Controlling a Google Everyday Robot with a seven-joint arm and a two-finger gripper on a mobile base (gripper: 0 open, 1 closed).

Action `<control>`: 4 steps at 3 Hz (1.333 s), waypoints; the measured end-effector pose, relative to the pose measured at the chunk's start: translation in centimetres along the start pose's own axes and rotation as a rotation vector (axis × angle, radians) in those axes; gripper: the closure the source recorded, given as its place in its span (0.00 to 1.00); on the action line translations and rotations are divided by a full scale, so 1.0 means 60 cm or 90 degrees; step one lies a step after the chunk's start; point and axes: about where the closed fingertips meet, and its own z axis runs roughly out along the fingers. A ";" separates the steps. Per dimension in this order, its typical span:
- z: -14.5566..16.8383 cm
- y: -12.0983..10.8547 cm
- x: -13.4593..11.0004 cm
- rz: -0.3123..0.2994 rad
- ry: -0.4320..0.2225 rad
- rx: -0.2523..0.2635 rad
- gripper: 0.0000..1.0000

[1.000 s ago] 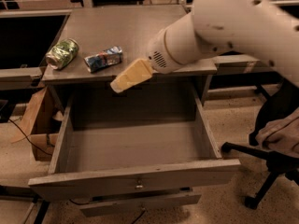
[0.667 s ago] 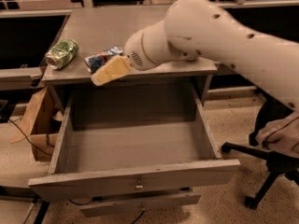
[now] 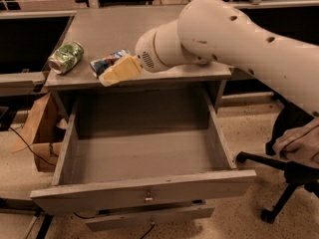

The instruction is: Place redbull can into top drawer

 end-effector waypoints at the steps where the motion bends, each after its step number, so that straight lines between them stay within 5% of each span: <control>1: 0.001 -0.005 0.004 -0.016 0.024 0.041 0.00; 3: 0.137 -0.038 0.032 -0.024 0.115 0.096 0.00; 4: 0.199 -0.058 0.044 0.030 0.134 0.125 0.00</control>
Offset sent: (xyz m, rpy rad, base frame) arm 0.0798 0.0526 -0.0748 -0.0804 0.2342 -0.4129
